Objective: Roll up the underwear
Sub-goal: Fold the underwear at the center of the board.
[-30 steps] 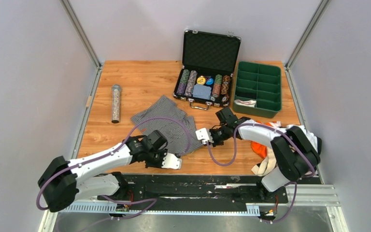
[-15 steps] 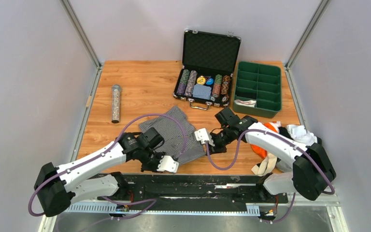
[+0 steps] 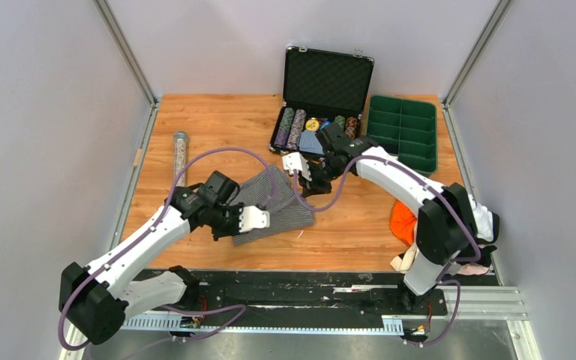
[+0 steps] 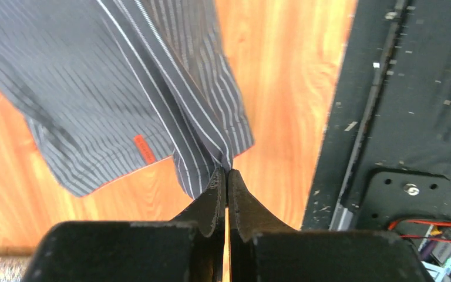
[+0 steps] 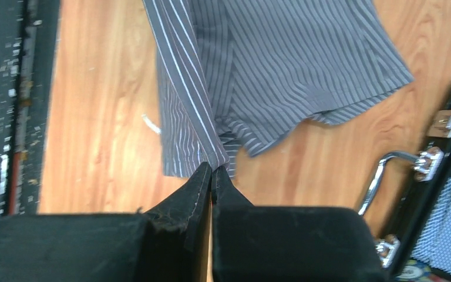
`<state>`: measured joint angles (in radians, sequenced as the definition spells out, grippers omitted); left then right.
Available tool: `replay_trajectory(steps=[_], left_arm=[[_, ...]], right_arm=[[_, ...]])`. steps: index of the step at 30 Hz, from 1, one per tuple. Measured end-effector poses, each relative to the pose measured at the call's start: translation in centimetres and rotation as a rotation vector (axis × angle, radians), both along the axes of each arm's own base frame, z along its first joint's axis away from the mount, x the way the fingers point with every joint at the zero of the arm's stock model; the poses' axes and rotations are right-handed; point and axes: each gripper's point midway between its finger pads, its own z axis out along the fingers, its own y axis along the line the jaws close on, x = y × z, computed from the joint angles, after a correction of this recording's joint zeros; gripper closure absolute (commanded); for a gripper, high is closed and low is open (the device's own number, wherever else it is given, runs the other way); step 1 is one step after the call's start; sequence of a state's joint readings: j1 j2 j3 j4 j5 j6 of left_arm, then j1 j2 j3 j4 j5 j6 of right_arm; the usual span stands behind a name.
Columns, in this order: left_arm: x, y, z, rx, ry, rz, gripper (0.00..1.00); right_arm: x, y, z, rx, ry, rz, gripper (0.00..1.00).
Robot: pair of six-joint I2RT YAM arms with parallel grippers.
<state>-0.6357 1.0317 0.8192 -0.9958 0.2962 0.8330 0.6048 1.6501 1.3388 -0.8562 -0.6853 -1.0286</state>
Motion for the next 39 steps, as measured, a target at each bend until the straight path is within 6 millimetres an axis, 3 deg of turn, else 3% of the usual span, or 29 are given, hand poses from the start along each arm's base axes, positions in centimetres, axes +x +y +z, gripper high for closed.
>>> replay_trajectory(steps=[6,11,22,27,39], left_arm=[[4.3,1.8,0.3,0.027,-0.036,0.161,1.0],[6.6,2.8,-0.1,0.043,-0.032,0.259,1.0],[11.9,5.0,-1.0,0.054,-0.026,0.459,1.0],[13.7,5.5,-2.3,0.073,0.004,0.505,1.0],[17.3,5.8,-3.6,0.115,0.002,0.562,0.96]], right_arm=[[4.9,2.0,-0.5,-0.012,-0.003,-0.05,1.0],[8.5,4.1,-0.8,0.004,0.003,-0.111,1.0],[14.8,7.0,-2.2,0.025,-0.007,-0.275,1.0],[16.5,7.6,-3.1,0.031,-0.013,-0.327,1.0],[18.2,7.8,-5.7,0.015,-0.004,-0.398,1.0]])
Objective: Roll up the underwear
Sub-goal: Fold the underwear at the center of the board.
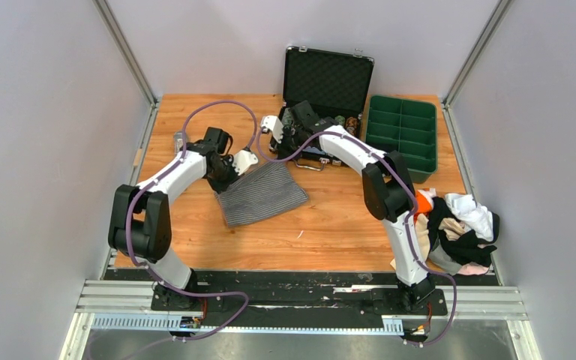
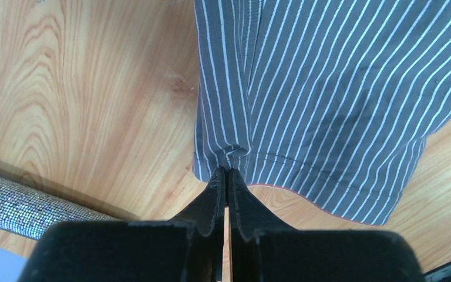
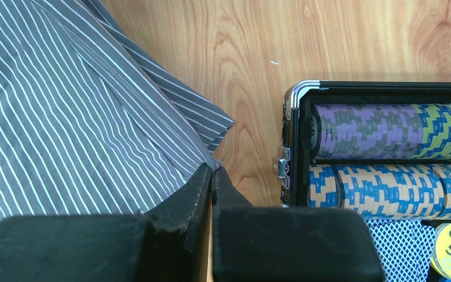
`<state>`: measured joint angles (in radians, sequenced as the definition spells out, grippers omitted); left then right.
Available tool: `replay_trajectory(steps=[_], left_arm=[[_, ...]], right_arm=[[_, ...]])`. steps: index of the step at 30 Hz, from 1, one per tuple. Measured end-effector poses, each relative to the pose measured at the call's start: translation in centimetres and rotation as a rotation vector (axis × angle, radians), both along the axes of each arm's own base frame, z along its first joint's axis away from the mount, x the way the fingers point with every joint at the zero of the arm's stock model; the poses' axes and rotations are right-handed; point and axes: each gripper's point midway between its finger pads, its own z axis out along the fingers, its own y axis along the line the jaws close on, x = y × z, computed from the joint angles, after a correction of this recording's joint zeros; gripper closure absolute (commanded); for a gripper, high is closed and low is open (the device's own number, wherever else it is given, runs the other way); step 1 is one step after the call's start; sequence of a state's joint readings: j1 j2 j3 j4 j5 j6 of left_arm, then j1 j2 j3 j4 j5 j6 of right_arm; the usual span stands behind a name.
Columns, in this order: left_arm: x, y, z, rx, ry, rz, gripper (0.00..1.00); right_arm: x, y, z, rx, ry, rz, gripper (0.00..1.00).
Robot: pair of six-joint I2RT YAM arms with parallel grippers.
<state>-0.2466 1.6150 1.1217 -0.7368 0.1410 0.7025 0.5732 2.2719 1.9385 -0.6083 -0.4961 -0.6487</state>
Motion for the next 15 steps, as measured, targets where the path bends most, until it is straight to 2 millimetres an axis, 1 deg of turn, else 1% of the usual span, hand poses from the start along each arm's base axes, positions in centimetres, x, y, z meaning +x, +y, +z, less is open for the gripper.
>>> replay_trajectory(steps=[5,9,13,15], left_arm=[[0.0,0.1,-0.3,0.007,0.014,0.009,1.0],[-0.2,0.5,-0.1,0.004,0.028,0.029,1.0],[-0.5,1.0,-0.2,-0.006,0.05,0.062,0.98],[-0.8,1.2,-0.2,-0.016,0.068,0.082,0.94]], right_arm=[[0.3,0.1,0.2,0.008,-0.006,-0.011,0.99],[0.5,0.2,0.3,0.013,-0.013,-0.019,0.99],[0.6,0.4,0.3,0.017,-0.016,-0.02,0.99],[0.5,0.6,0.3,0.021,-0.017,-0.019,0.99]])
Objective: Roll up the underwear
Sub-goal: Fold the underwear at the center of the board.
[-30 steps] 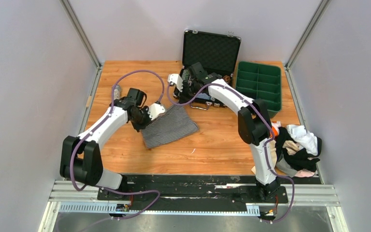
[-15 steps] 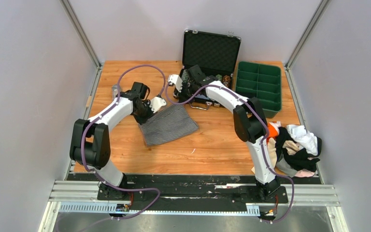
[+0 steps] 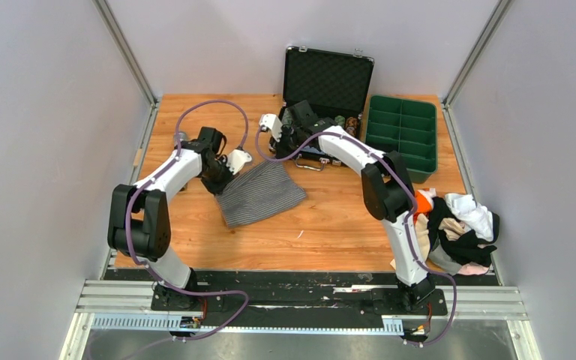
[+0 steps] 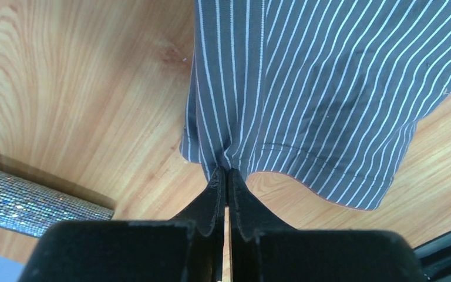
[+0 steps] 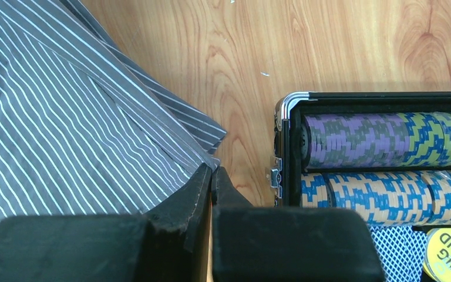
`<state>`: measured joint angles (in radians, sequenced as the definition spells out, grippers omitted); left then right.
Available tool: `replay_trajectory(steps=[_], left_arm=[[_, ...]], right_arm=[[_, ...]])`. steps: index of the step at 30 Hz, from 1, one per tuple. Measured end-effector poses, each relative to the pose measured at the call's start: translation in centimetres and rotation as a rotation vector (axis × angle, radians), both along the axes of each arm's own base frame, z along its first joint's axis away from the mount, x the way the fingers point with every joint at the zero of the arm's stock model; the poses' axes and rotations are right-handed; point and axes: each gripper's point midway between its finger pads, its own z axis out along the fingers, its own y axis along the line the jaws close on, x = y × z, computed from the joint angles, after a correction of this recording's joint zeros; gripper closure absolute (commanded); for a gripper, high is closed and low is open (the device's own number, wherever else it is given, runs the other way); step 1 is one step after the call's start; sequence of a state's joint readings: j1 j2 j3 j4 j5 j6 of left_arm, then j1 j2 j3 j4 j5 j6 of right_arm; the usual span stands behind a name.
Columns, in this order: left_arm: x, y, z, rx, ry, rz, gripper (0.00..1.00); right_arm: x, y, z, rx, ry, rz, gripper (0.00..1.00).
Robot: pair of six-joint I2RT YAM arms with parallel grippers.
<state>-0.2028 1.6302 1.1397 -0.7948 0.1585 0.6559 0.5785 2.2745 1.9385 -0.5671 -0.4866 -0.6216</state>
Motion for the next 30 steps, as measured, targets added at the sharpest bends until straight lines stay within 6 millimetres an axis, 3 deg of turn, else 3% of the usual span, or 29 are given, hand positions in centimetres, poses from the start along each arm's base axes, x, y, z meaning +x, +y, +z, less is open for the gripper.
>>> replay_trajectory(steps=[6,9,13,15,18,22,25,28,30], left_arm=[[-0.5,0.2,-0.5,-0.023,0.044,0.057,0.7],[-0.3,0.2,-0.7,-0.025,0.045,0.085,0.63],[0.9,0.4,-0.4,-0.012,0.021,0.12,0.56],[1.5,0.7,-0.2,0.001,-0.001,0.143,0.51],[2.5,1.4,0.5,0.021,-0.036,0.19,0.47],[2.9,2.6,2.0,0.03,-0.085,0.26,0.39],[2.8,2.6,3.3,0.003,-0.115,0.296,0.41],[2.4,1.4,3.8,-0.074,-0.101,0.334,0.57],[1.8,0.0,3.5,-0.149,-0.058,0.356,0.69]], right_arm=[[-0.1,0.5,-1.1,-0.007,0.012,0.0,0.99],[-0.2,0.7,-2.0,-0.02,0.02,-0.003,0.96],[0.1,0.6,-3.0,-0.037,0.029,-0.026,0.65],[0.4,0.4,-3.1,-0.05,0.023,-0.051,0.61],[1.3,0.5,-2.1,-0.045,-0.002,-0.095,0.59],[1.2,0.2,0.6,-0.014,-0.025,-0.129,0.59],[-0.1,-0.5,3.3,0.019,-0.029,-0.144,0.61],[-2.3,-1.2,5.0,0.048,-0.006,-0.144,0.71],[-4.1,-1.9,5.0,0.057,0.036,-0.144,0.79]])
